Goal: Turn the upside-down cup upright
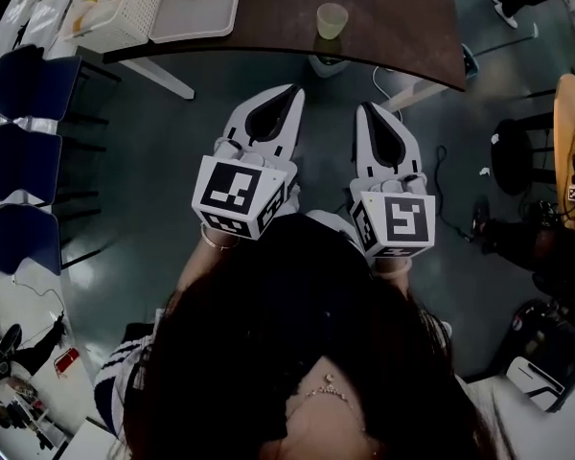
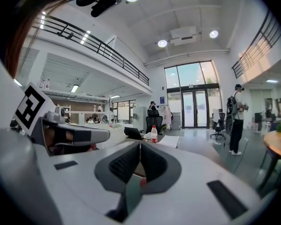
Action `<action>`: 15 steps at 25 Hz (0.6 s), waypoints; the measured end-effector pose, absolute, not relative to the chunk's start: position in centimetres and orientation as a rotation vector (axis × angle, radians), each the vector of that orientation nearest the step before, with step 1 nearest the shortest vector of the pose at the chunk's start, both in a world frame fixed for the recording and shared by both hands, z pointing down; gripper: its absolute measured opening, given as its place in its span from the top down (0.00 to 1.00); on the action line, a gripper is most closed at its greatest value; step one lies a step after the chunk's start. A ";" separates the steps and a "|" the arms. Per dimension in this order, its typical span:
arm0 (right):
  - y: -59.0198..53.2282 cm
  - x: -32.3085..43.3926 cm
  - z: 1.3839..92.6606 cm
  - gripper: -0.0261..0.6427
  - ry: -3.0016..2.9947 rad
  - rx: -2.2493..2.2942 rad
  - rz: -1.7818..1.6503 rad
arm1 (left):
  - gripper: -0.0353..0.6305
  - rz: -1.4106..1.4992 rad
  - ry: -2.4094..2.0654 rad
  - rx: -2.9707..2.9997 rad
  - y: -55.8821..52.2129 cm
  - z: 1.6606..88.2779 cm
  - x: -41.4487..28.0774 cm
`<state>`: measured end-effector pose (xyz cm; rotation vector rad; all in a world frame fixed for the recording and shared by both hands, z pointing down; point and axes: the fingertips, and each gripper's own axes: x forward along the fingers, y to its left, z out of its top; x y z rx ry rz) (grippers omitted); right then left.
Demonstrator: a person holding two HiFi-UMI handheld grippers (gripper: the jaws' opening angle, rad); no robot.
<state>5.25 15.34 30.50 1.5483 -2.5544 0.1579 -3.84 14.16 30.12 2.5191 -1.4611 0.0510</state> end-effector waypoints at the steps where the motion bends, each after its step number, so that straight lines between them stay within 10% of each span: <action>1: 14.5 5.1 30.5 0.94 -2.548 1.555 0.158 | 0.95 0.054 -1.452 2.524 13.3 30.1 -3.9; 15: 5.4 5.8 31.3 0.93 -2.503 1.636 0.155 | 0.95 0.087 -1.396 2.519 4.2 31.6 -3.8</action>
